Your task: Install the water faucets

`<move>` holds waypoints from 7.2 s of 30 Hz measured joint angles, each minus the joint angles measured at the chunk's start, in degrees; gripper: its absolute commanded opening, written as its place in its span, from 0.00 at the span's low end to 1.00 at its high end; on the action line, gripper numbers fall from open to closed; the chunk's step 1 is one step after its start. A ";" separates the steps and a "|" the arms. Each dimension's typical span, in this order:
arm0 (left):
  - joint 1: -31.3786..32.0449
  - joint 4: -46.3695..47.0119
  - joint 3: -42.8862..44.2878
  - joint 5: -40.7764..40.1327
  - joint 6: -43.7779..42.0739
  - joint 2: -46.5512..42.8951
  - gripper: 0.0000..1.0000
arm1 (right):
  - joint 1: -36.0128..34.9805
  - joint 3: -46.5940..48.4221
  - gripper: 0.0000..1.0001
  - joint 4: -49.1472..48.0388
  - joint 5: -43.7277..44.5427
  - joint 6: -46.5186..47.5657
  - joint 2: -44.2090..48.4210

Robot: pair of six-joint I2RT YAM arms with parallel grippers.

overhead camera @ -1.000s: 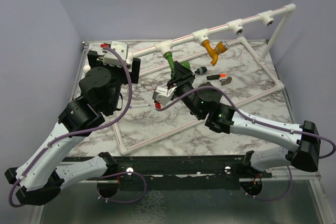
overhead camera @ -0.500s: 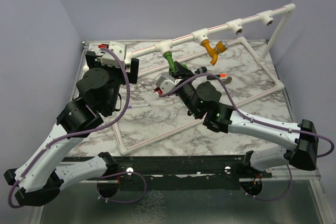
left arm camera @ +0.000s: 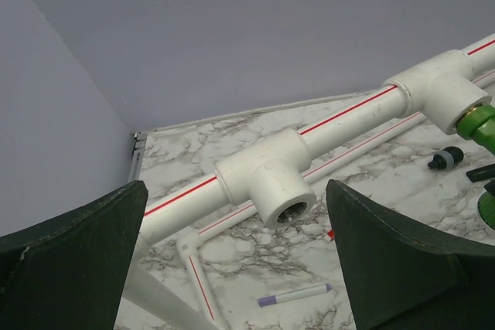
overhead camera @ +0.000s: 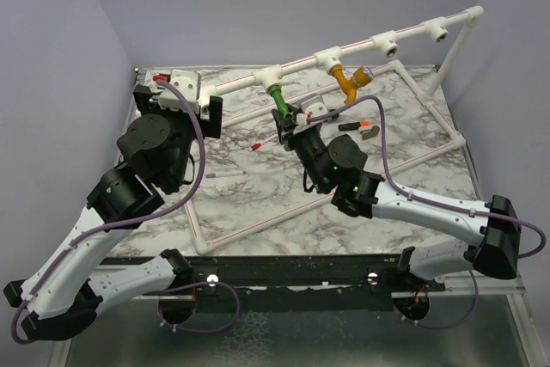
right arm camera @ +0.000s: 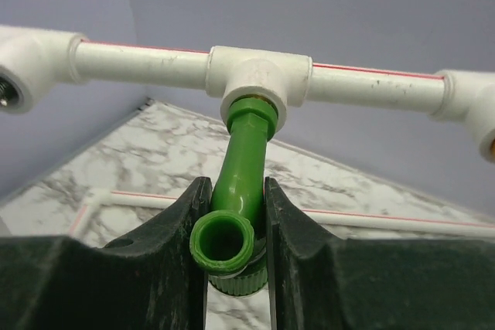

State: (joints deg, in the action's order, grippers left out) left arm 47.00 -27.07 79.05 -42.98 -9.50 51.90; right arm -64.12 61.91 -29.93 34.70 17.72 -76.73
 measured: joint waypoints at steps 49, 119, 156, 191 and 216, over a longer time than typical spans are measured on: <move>0.00 -0.02 -0.11 1.20 0.26 -3.26 0.99 | 0.68 -3.82 0.60 6.60 9.29 -102.77 3.04; 0.00 -0.07 -0.09 -1.62 -0.70 0.04 0.99 | 0.44 4.28 0.70 30.51 -20.20 54.73 8.07; 0.00 -0.07 -0.09 -2.51 -1.51 -1.03 0.99 | 0.31 0.04 0.00 1.55 -6.69 42.12 -1.07; 0.00 -0.09 -0.11 -1.75 -1.46 -3.89 0.99 | 0.85 -4.44 0.00 -9.20 10.51 -74.27 -1.57; 0.02 -0.17 -0.57 -0.96 -0.81 -4.55 0.99 | 0.68 -4.22 0.65 0.39 7.26 -96.76 1.09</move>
State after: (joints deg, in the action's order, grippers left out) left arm 47.03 -27.24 78.48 -43.94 -10.31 47.35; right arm -63.44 57.69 -29.54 41.95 -79.05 -75.64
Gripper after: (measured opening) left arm 0.988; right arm 0.562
